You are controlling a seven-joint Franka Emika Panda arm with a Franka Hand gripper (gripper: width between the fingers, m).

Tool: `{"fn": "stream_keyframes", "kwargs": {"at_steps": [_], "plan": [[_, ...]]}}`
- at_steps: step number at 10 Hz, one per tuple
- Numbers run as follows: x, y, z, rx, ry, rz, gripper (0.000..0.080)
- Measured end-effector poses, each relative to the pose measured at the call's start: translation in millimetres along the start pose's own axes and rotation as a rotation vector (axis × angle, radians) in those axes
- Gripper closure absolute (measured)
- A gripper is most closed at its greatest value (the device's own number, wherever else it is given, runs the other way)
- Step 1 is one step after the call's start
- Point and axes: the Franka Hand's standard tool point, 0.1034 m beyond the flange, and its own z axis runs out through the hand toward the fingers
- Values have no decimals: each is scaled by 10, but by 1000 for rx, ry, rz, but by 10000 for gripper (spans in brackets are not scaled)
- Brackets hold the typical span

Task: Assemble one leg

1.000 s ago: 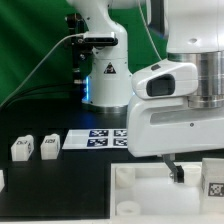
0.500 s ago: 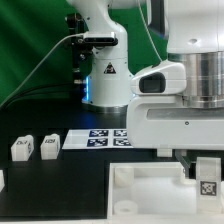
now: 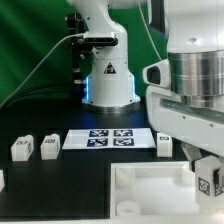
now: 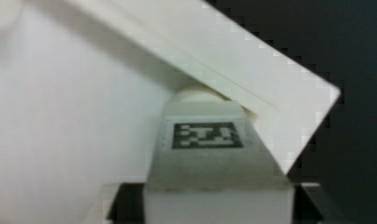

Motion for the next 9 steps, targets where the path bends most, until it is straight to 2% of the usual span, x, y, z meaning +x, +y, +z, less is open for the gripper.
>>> {"fn": "stream_keyframes", "kwargs": {"at_steps": [1, 2, 5, 7, 8, 9], "plan": [[-22, 10, 9, 25, -13, 180, 507], [-35, 7, 8, 29, -17, 300, 507], [-39, -1, 7, 31, -41, 539, 506], [-39, 1, 10, 30, -41, 555, 506], [-39, 2, 11, 30, -41, 533, 311], [-42, 3, 13, 31, -40, 470, 199]]}}
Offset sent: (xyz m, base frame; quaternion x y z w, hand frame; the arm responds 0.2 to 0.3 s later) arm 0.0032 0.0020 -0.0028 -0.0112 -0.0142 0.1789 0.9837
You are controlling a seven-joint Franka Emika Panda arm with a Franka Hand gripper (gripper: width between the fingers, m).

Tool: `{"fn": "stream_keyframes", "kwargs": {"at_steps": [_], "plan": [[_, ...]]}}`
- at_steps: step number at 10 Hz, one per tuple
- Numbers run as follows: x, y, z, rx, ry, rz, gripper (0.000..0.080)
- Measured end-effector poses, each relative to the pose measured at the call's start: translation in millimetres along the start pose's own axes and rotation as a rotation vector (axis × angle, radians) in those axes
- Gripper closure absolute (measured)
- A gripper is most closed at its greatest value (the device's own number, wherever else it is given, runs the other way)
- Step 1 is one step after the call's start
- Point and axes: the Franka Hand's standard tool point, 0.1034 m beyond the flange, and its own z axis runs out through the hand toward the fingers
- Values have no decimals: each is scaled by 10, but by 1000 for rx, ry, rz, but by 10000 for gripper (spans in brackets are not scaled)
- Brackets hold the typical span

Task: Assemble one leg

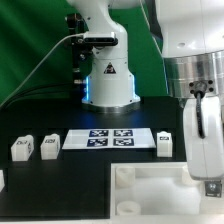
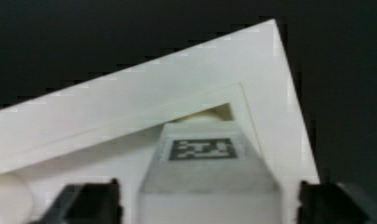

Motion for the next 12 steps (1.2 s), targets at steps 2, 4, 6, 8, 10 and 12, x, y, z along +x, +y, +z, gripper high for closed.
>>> {"fn": "stream_keyframes", "kwargs": {"at_steps": [2, 4, 6, 8, 10, 12], "plan": [[-28, 18, 8, -3, 0, -250, 160], [-20, 18, 8, -7, 8, -534, 151], [-15, 16, 8, -8, 7, -745, 150], [-16, 12, -14, -36, 39, -1110, 150], [5, 6, -5, -54, 53, -1468, 150], [65, 3, 40, -68, 50, -1689, 150]]}}
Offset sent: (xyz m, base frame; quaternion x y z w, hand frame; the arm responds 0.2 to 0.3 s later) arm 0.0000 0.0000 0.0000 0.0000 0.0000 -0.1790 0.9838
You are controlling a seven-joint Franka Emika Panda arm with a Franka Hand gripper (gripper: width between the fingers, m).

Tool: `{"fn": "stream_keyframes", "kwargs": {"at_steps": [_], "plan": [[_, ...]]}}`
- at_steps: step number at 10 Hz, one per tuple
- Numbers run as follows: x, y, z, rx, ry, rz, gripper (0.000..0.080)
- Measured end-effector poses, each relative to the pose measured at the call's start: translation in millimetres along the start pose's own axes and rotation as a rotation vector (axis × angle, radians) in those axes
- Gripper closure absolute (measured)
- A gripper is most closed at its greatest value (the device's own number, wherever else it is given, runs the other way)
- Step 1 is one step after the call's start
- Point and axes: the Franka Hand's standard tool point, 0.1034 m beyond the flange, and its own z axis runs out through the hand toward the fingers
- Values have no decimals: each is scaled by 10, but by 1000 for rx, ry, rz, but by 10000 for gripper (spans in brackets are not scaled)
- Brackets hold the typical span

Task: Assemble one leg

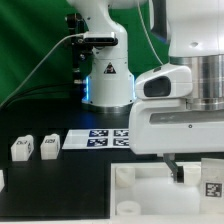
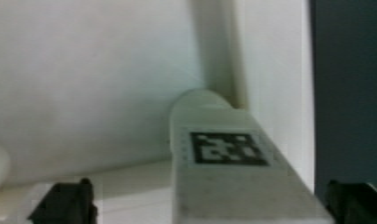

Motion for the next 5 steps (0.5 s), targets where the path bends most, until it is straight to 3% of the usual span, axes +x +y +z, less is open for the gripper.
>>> {"fn": "stream_keyframes", "kwargs": {"at_steps": [1, 4, 5], "plan": [[-1, -4, 1, 1, 0, 45, 150], [-5, -13, 4, 5, -2, 193, 511], [-5, -14, 4, 6, -2, 264, 511]]}}
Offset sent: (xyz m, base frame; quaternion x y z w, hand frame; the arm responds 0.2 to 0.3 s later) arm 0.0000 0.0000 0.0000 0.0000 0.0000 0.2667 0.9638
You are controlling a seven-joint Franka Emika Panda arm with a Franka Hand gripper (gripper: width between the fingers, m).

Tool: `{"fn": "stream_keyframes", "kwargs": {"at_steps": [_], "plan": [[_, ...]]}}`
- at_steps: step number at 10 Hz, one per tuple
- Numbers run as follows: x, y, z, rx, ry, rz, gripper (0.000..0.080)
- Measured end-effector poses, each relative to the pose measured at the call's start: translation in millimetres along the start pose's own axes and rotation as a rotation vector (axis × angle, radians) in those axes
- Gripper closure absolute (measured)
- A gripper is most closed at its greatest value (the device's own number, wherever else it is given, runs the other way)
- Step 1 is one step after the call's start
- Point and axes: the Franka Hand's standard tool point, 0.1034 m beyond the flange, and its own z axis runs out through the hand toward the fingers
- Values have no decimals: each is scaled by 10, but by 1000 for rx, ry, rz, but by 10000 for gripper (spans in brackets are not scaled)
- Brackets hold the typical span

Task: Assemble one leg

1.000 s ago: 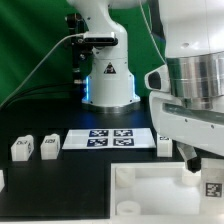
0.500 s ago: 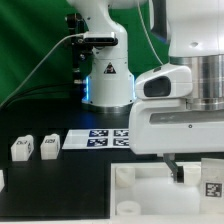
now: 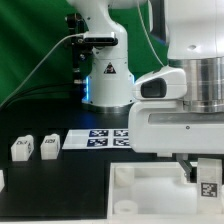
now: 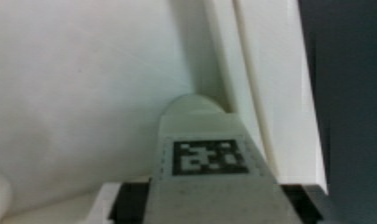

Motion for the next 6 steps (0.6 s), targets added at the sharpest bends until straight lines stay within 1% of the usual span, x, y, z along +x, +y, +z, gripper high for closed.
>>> {"fn": "stream_keyframes", "kwargs": {"at_steps": [2, 3, 5, 6], "plan": [[-3, -5, 0, 0, 0, 202, 511], [1, -22, -4, 7, -2, 350, 511], [1, -41, -9, 12, -3, 696, 511], [0, -51, -7, 22, -2, 894, 511]]}}
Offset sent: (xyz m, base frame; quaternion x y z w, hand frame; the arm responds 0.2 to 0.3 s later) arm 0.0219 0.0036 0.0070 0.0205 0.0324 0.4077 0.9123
